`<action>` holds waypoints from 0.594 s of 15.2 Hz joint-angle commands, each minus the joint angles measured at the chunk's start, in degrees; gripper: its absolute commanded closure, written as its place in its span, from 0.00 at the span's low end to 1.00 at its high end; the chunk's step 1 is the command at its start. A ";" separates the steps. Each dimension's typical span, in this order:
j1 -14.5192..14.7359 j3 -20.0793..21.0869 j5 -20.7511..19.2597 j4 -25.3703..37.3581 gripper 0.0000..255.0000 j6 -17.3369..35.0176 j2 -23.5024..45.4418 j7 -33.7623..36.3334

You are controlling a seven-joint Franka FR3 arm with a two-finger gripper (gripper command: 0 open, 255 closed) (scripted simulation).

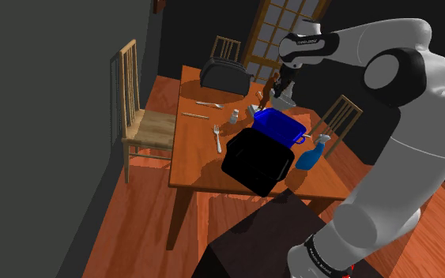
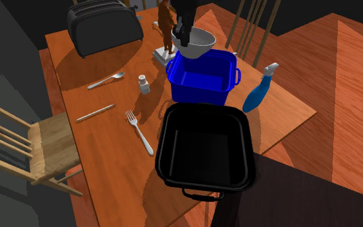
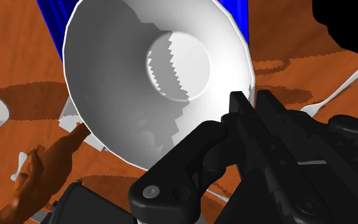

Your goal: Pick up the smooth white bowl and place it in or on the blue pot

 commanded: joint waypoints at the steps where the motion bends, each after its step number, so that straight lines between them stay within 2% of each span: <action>1: -1.87 -0.85 0.83 1.09 1.00 -0.32 0.44 -3.06; 4: -4.65 -2.02 2.27 3.83 1.00 -1.36 1.79 -7.44; 9: -4.66 -1.94 2.29 0.76 1.00 2.26 2.35 -7.18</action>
